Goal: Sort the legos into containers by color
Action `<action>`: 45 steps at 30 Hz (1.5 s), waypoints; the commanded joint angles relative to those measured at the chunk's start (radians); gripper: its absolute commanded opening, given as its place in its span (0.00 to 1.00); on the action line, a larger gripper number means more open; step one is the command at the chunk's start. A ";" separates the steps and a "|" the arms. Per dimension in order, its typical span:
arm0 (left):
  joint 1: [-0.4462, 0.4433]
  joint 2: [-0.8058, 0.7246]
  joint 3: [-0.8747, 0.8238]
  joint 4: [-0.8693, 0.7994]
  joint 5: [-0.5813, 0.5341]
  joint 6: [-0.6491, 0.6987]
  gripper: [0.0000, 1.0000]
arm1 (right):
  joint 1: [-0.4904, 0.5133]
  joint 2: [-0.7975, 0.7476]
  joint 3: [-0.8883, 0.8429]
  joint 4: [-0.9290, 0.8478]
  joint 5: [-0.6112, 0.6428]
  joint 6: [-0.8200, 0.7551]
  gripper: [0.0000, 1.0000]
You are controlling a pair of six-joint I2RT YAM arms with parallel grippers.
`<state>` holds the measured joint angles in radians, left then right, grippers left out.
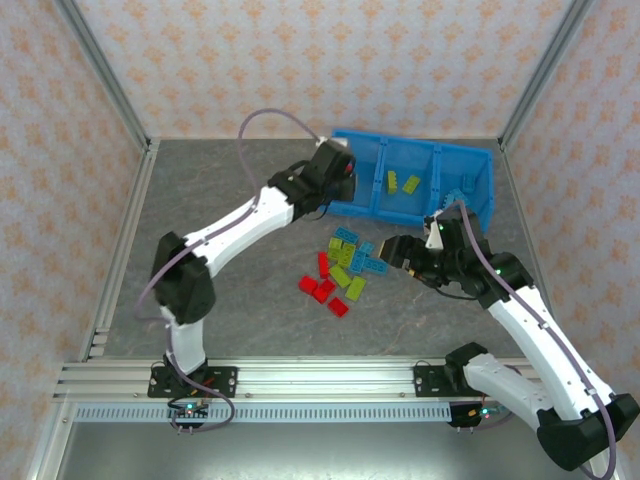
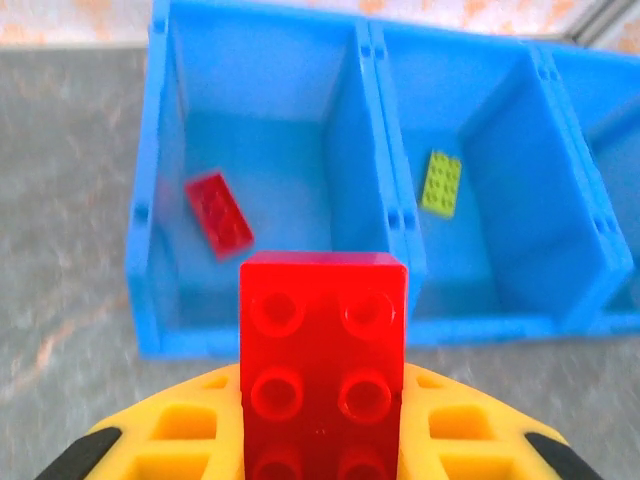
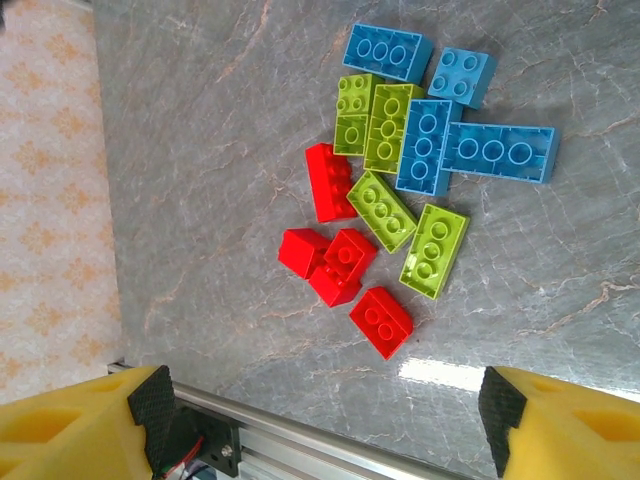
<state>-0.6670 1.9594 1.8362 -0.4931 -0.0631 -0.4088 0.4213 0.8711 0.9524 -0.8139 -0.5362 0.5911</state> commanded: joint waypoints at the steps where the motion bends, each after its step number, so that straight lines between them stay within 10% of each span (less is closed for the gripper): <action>1: 0.037 0.194 0.188 -0.135 -0.069 0.092 0.21 | 0.006 -0.031 -0.002 -0.010 0.040 0.010 0.82; 6: 0.055 0.422 0.547 -0.231 -0.049 0.143 0.37 | 0.005 -0.058 0.008 -0.041 0.057 0.006 0.82; 13: 0.045 0.337 0.543 -0.210 -0.003 0.108 0.47 | 0.005 -0.070 0.003 -0.072 0.116 0.005 0.82; 27: -0.217 -0.694 -0.506 0.003 -0.118 0.300 0.52 | 0.139 0.279 0.045 0.067 0.320 -0.022 0.82; 36: -0.220 -1.198 -0.843 -0.194 -0.211 0.555 0.62 | 0.214 0.690 0.227 0.171 0.462 0.004 0.83; 45: -0.218 -1.379 -1.027 -0.135 -0.271 0.603 0.68 | 0.212 0.683 0.105 0.140 0.638 -0.023 0.83</action>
<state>-0.8883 0.5770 0.8303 -0.6407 -0.3058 0.1448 0.6338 1.6066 1.1160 -0.6533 0.0113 0.5835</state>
